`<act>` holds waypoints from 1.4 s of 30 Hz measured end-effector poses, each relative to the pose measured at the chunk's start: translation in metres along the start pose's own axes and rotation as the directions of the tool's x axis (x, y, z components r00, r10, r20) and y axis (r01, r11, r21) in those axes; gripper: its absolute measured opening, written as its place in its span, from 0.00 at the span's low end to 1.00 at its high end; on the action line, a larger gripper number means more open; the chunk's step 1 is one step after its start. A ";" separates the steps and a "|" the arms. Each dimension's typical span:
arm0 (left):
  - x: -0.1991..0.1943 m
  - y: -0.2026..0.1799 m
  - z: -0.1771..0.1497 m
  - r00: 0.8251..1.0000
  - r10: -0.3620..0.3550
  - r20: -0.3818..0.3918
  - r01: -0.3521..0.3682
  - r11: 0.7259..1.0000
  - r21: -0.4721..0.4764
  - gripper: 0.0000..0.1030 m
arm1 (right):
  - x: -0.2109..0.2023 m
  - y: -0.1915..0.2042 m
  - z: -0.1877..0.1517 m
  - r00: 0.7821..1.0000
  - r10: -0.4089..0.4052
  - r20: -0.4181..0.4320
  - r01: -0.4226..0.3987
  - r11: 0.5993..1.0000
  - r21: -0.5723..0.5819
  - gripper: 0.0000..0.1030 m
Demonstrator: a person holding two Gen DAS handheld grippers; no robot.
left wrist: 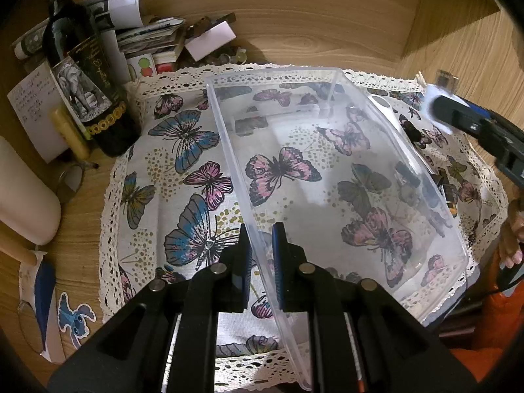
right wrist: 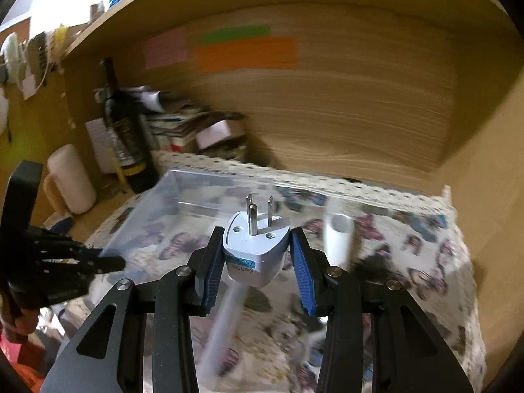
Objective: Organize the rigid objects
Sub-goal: 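Carry the plug into the clear box and open the right gripper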
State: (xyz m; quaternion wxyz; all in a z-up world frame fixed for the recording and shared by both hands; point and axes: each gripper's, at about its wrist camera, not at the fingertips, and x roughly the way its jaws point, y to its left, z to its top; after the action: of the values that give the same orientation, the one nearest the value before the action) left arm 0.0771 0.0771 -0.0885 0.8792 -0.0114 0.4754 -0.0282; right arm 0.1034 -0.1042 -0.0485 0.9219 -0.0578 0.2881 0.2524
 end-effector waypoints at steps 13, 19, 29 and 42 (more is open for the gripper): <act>0.001 0.000 0.001 1.000 -0.008 -0.001 0.008 1.000 0.002 0.13 | 0.063 0.038 0.005 0.981 0.064 -0.184 -0.086 0.989 -0.117 0.35; 0.000 0.001 0.001 1.000 -0.008 -0.001 0.008 1.000 0.003 0.13 | 0.075 0.041 0.003 0.972 0.052 -0.228 -0.085 0.987 -0.134 0.35; 0.000 0.001 0.000 1.000 -0.006 -0.001 0.006 1.000 0.006 0.13 | 0.081 0.041 0.001 0.960 0.061 -0.274 -0.097 0.988 -0.121 0.36; 0.001 0.001 0.001 1.000 -0.008 -0.002 0.008 1.000 0.001 0.13 | 0.039 0.031 0.013 0.988 0.022 -0.153 -0.042 0.991 -0.129 0.43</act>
State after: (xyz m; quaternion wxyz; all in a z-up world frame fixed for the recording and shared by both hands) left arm 0.0785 0.0780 -0.0884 0.8787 -0.0130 0.4761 -0.0321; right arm 0.1218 -0.0577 -0.0586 0.8874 -0.1328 0.3408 0.2808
